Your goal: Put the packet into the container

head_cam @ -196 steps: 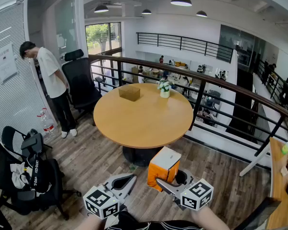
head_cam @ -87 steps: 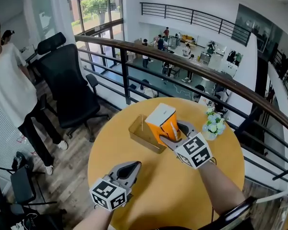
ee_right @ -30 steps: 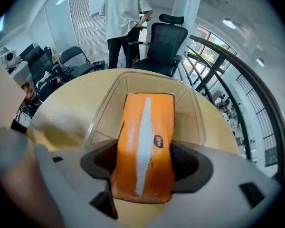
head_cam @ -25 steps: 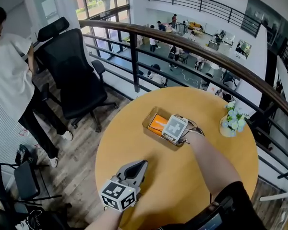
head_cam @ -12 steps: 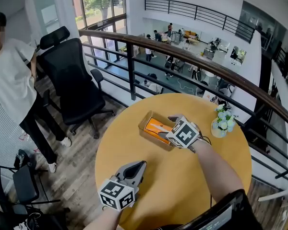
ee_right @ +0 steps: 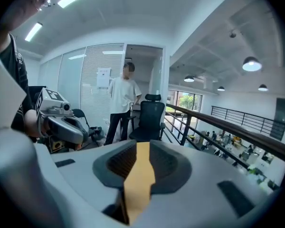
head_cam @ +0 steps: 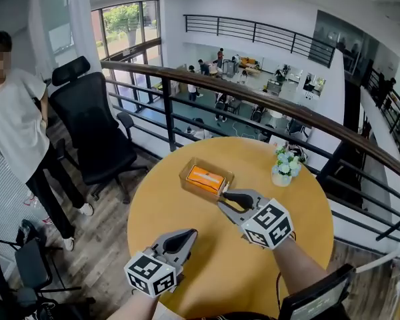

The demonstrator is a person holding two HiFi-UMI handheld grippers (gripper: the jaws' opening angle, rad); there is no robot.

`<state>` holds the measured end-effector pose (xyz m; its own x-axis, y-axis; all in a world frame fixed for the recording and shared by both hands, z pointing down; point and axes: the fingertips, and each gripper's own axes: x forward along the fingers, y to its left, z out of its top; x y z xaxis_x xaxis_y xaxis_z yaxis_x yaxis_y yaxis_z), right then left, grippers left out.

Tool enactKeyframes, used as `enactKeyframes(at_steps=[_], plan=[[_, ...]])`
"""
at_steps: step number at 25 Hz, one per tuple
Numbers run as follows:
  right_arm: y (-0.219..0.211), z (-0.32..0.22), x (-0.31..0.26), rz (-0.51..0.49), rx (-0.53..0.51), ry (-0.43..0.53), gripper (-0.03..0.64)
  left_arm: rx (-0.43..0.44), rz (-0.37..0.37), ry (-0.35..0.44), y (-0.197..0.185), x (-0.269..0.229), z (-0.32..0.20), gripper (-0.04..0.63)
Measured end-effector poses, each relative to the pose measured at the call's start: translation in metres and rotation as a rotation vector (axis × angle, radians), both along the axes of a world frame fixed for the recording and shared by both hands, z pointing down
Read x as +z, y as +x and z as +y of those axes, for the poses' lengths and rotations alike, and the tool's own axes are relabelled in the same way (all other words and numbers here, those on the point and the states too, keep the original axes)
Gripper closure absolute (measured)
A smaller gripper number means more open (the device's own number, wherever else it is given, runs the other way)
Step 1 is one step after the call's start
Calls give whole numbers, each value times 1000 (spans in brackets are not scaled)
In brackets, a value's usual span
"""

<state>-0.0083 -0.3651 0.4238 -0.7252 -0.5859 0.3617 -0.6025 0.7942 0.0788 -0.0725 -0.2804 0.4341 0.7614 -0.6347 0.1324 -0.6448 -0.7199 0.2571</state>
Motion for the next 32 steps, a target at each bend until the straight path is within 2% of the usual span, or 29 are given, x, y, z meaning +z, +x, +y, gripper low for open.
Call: enactKeyframes(at_steps=[3, 10, 13, 19, 23, 28, 32], plan=[[11, 36, -6, -104, 30, -3, 611, 23, -2, 7, 1, -9, 18, 591], [25, 122, -22, -284, 46, 16, 611, 110, 3, 51, 7, -32, 65, 591], [29, 151, -19, -334, 59, -5, 611, 129, 8, 54, 11, -33, 82, 591], [39, 182, -4, -365, 96, -10, 611, 138, -1, 60, 20, -38, 106, 591], [63, 200, 7, -364, 120, -38, 611, 145, -4, 56, 34, -33, 120, 591], [85, 221, 7, -358, 157, -18, 611, 146, -7, 49, 56, -28, 135, 591], [88, 233, 2, -358, 143, -1, 611, 144, -23, 63, 68, -27, 144, 591]])
